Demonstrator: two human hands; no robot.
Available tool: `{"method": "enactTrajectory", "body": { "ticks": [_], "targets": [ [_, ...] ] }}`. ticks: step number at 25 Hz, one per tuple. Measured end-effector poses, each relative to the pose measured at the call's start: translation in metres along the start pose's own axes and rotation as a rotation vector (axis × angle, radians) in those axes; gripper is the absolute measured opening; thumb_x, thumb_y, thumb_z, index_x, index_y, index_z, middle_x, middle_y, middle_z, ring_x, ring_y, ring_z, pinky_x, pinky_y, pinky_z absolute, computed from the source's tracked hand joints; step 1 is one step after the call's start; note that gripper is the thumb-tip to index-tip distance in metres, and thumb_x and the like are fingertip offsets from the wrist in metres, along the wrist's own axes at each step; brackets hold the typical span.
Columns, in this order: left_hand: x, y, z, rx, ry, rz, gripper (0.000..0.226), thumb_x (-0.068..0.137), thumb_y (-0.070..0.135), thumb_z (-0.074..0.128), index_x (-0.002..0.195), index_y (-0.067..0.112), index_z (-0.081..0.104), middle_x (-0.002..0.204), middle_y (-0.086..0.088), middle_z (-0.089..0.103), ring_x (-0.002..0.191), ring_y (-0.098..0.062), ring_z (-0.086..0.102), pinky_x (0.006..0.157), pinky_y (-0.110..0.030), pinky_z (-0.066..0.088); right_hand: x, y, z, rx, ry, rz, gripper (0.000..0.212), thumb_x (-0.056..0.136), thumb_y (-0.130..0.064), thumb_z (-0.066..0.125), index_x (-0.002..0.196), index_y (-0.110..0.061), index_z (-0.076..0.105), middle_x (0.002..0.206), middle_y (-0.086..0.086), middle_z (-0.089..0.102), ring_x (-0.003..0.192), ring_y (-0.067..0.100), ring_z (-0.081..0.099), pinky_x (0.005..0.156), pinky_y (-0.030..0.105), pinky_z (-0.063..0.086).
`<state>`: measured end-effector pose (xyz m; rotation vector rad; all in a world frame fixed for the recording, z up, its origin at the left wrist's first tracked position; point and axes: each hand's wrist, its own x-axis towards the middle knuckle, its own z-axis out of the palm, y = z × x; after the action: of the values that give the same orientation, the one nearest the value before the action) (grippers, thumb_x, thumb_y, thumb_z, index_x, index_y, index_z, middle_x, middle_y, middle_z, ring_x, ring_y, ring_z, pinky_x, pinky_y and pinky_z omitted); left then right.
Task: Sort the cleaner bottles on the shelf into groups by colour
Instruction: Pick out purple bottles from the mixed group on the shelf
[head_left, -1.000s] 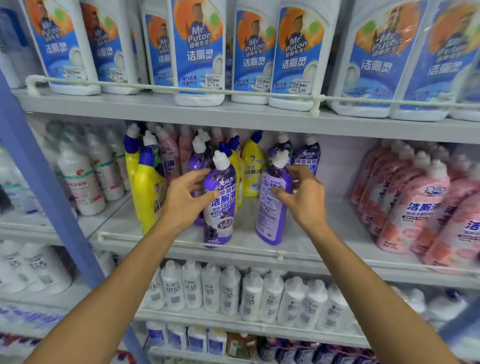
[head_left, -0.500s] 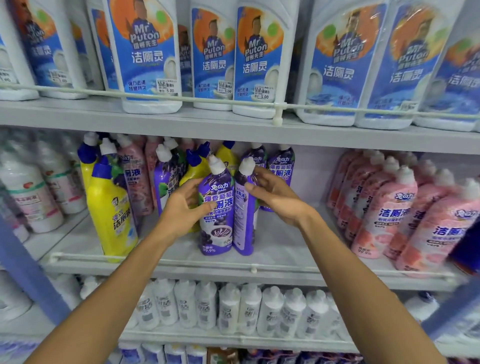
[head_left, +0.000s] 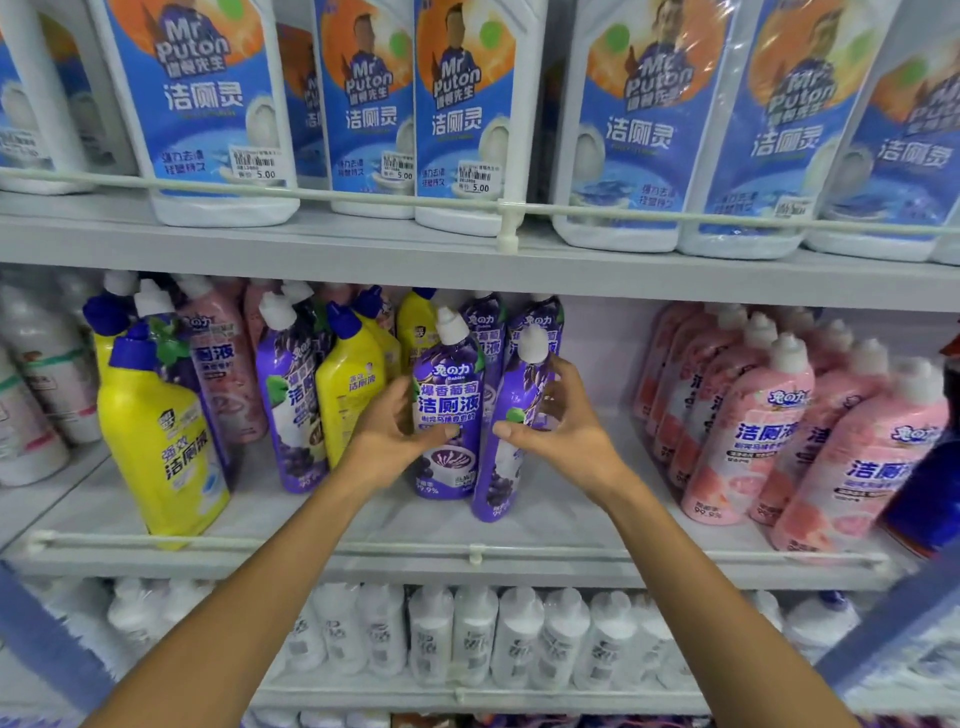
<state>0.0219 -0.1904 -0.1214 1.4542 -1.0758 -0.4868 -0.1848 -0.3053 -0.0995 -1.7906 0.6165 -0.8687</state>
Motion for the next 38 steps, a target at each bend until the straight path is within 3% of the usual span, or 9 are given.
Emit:
{"method": "enactTrajectory", "body": {
  "ticks": [2, 4, 7, 11, 16, 20, 24, 33, 38],
  "targets": [
    [0.001, -0.011, 0.005, 0.001, 0.015, -0.021, 0.054, 0.078, 0.0, 0.082, 0.124, 0.013, 0.057, 0.11, 0.009, 0.073, 0.094, 0.003, 0.071, 0.076, -0.015, 0.054, 0.006, 0.004, 0.0, -0.129, 0.153, -0.049, 0.095, 0.06, -0.039, 0.098, 0.136, -0.03, 0.042, 0.115, -0.02, 0.067, 0.107, 0.003, 0.066, 0.086, 0.018, 0.054],
    [0.009, -0.014, 0.007, 0.011, 0.005, -0.033, 0.051, 0.078, 0.004, 0.084, 0.121, 0.017, 0.059, 0.109, 0.01, 0.073, 0.096, 0.001, 0.071, 0.075, -0.016, 0.056, 0.018, 0.003, 0.006, -0.297, 0.31, -0.039, 0.107, 0.051, -0.062, 0.094, 0.138, -0.033, 0.039, 0.126, -0.011, 0.063, 0.113, 0.009, 0.064, 0.091, 0.03, 0.057],
    [0.023, -0.014, 0.015, 0.02, -0.009, -0.019, 0.05, 0.079, 0.007, 0.084, 0.121, 0.018, 0.058, 0.108, 0.012, 0.073, 0.095, 0.002, 0.071, 0.075, -0.017, 0.057, 0.037, 0.01, 0.004, -0.416, 0.427, 0.01, 0.114, 0.053, -0.063, 0.092, 0.146, -0.029, 0.035, 0.134, 0.0, 0.055, 0.119, 0.018, 0.058, 0.092, 0.038, 0.055],
    [0.028, -0.036, 0.029, 0.069, 0.05, -0.046, 0.049, 0.076, 0.011, 0.087, 0.117, 0.014, 0.06, 0.104, 0.009, 0.074, 0.092, -0.005, 0.073, 0.07, -0.017, 0.058, 0.032, 0.056, -0.012, -0.266, 0.308, 0.049, 0.091, 0.061, -0.036, 0.098, 0.135, -0.025, 0.046, 0.122, -0.006, 0.062, 0.099, -0.004, 0.065, 0.084, 0.022, 0.059],
    [0.038, -0.052, 0.047, 0.132, 0.147, -0.051, 0.046, 0.075, 0.007, 0.087, 0.113, 0.01, 0.063, 0.096, 0.004, 0.072, 0.085, -0.002, 0.068, 0.062, -0.012, 0.055, 0.041, 0.082, -0.021, -0.243, 0.3, 0.107, 0.074, 0.064, -0.02, 0.097, 0.124, -0.017, 0.053, 0.105, -0.009, 0.066, 0.087, -0.005, 0.063, 0.06, 0.005, 0.049],
    [0.058, -0.057, 0.052, 0.132, 0.151, -0.019, 0.045, 0.076, 0.018, 0.088, 0.114, 0.013, 0.066, 0.102, 0.004, 0.076, 0.087, -0.008, 0.075, 0.068, -0.024, 0.06, 0.056, 0.088, -0.017, -0.214, 0.358, 0.061, 0.07, 0.063, -0.025, 0.098, 0.117, -0.02, 0.054, 0.106, -0.005, 0.069, 0.087, -0.007, 0.064, 0.064, 0.009, 0.05],
    [0.061, -0.052, 0.061, 0.056, 0.145, -0.006, 0.042, 0.081, 0.011, 0.083, 0.118, 0.015, 0.063, 0.1, 0.012, 0.073, 0.084, 0.002, 0.073, 0.061, -0.015, 0.056, 0.065, 0.094, -0.016, -0.163, 0.376, 0.066, 0.068, 0.065, -0.028, 0.097, 0.114, -0.024, 0.052, 0.11, -0.002, 0.07, 0.09, -0.001, 0.067, 0.072, 0.02, 0.056],
    [0.066, -0.054, 0.064, 0.058, 0.153, -0.006, 0.047, 0.081, 0.011, 0.083, 0.124, 0.01, 0.062, 0.1, 0.013, 0.073, 0.086, 0.0, 0.073, 0.062, -0.016, 0.056, 0.07, 0.093, -0.018, -0.135, 0.324, 0.078, 0.065, 0.071, -0.033, 0.093, 0.119, -0.026, 0.049, 0.117, -0.001, 0.069, 0.093, 0.001, 0.068, 0.072, 0.019, 0.059],
    [0.068, -0.051, 0.065, 0.109, 0.161, -0.022, 0.051, 0.08, 0.013, 0.084, 0.125, 0.007, 0.062, 0.1, 0.01, 0.073, 0.086, 0.0, 0.073, 0.063, -0.016, 0.056, 0.069, 0.092, -0.022, -0.121, 0.293, 0.098, 0.065, 0.073, -0.03, 0.092, 0.122, -0.022, 0.05, 0.121, 0.002, 0.069, 0.094, 0.005, 0.068, 0.079, 0.029, 0.063]
  ]
}}
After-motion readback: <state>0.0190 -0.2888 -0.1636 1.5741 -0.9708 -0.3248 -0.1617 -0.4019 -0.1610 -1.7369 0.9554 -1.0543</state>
